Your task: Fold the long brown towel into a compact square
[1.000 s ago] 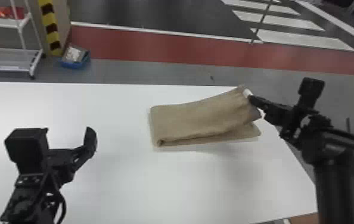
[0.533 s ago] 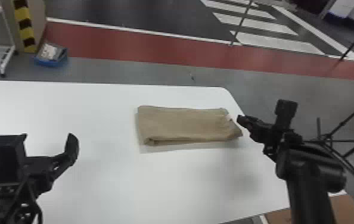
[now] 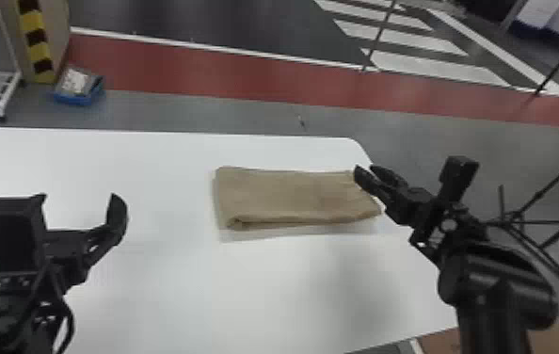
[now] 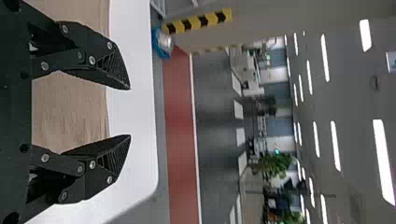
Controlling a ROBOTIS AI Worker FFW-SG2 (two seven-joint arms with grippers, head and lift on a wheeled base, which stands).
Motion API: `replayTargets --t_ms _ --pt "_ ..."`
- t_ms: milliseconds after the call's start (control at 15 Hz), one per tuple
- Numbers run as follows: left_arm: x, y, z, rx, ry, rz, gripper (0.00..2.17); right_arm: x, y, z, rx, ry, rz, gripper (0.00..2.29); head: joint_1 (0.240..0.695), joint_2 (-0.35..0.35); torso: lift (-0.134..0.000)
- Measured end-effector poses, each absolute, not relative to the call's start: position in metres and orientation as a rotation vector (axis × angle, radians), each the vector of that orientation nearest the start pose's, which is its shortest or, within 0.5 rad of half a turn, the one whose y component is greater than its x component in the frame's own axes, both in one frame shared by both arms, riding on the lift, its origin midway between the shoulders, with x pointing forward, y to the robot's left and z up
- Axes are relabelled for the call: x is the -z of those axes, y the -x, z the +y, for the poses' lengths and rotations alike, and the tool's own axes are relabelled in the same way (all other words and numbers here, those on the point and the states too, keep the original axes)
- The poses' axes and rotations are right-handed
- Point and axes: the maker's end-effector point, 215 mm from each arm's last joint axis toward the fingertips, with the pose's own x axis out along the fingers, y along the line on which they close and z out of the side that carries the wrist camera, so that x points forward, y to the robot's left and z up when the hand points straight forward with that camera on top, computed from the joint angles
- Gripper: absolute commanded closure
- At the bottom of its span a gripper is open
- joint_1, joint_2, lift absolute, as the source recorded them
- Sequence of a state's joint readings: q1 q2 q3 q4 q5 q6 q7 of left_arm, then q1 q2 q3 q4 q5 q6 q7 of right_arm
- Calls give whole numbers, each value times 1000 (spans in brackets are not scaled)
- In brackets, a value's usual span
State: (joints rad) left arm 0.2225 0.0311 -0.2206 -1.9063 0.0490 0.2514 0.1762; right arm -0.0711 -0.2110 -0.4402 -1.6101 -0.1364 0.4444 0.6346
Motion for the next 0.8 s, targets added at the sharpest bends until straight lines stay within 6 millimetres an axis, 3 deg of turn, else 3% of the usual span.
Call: replayTargets --t_ms 133,267,467,800 --pt "354 -522 144 48 37 136 36 366 -571 -359 -315 -89 294 2192 695 -230 -123" --pt "352 -523 146 48 38 129 36 396 -570 -331 -338 -60 357 2192 695 -186 -123" --pt "349 -524 144 56 40 121 36 427 -566 -316 -317 -57 412 2192 695 -175 -123" --pt "357 -523 139 71 34 131 36 449 -564 -288 -345 -77 461 2192 695 -155 -123"
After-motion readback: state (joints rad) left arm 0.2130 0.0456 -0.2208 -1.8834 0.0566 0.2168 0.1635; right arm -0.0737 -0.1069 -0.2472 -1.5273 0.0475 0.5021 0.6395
